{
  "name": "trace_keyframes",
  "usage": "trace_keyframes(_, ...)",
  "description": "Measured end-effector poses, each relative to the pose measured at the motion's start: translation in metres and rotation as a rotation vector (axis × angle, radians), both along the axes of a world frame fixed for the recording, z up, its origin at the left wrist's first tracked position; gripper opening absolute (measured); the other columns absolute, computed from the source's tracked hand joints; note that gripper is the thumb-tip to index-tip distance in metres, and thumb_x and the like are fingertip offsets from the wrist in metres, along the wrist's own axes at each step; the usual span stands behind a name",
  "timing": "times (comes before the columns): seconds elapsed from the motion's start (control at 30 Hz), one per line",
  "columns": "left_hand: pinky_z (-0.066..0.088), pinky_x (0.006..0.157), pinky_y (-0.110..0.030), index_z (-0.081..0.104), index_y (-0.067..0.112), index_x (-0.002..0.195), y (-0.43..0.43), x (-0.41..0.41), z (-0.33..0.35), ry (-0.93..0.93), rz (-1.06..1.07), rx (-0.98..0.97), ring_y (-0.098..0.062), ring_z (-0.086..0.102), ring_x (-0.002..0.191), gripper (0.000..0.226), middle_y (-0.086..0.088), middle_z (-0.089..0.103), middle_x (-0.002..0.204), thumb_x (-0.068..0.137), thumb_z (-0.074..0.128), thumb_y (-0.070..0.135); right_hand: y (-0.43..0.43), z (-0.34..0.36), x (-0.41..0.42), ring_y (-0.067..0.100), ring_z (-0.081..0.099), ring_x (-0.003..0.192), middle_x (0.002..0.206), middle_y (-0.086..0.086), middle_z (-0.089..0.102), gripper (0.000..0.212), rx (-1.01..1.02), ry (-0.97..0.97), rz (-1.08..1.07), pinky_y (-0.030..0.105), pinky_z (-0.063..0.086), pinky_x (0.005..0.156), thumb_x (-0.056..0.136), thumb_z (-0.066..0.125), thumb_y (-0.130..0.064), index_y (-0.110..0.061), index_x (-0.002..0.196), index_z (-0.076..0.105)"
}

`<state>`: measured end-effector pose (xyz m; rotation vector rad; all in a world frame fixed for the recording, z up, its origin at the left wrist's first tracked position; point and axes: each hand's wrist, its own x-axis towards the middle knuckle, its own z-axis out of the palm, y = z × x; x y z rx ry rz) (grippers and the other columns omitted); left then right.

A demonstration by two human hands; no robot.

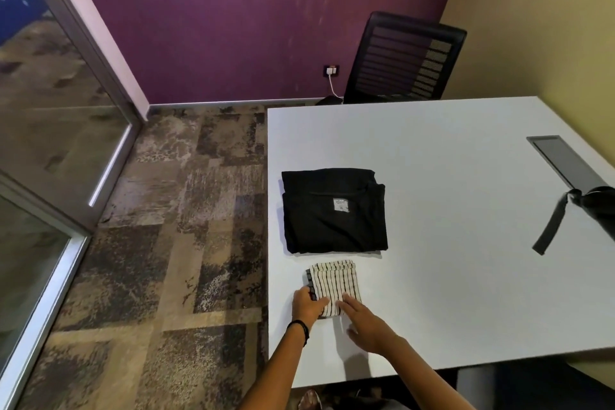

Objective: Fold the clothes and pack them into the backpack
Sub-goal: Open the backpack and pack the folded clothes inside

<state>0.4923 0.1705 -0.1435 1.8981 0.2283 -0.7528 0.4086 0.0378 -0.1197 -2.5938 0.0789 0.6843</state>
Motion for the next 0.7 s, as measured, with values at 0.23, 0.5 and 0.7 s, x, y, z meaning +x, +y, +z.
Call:
trace_keyframes(0.23,0.049,0.091,-0.030,0.034,0.013,0.112,-0.013,-0.006,0.011,-0.046,0.040,-0.082,-0.025,0.056,0.115,0.045,-0.013,0.054,0.129,0.082,0.066,0.002,-0.012,0.000,0.000,0.019,0.024,0.141,0.155,0.002,0.020,0.058,-0.005,-0.065,-0.053,0.030,0.027,0.112,0.094,0.046,-0.015,-0.018,0.147,0.022)
trace_keyframes(0.5,0.048,0.098,-0.035,0.038,0.010,0.133,-0.021,0.014,0.031,0.071,0.045,-0.231,-0.026,0.053,0.119,0.054,-0.009,0.052,0.131,0.086,0.064,0.007,-0.024,-0.006,0.002,0.030,0.032,0.137,0.152,0.014,0.025,0.086,-0.033,-0.307,-0.052,0.032,0.026,0.109,0.078,0.068,-0.038,-0.012,0.147,0.023)
trace_keyframes(0.7,0.053,0.087,-0.028,0.046,0.007,0.131,-0.036,0.046,0.051,0.173,-0.075,-0.238,-0.023,0.061,0.107,0.048,-0.014,0.060,0.124,0.087,0.064,0.015,-0.037,0.003,0.027,0.029,0.061,0.111,0.128,0.013,0.058,0.067,0.087,-0.478,-0.149,0.033,0.043,0.094,0.075,0.069,-0.028,-0.014,0.135,0.039)
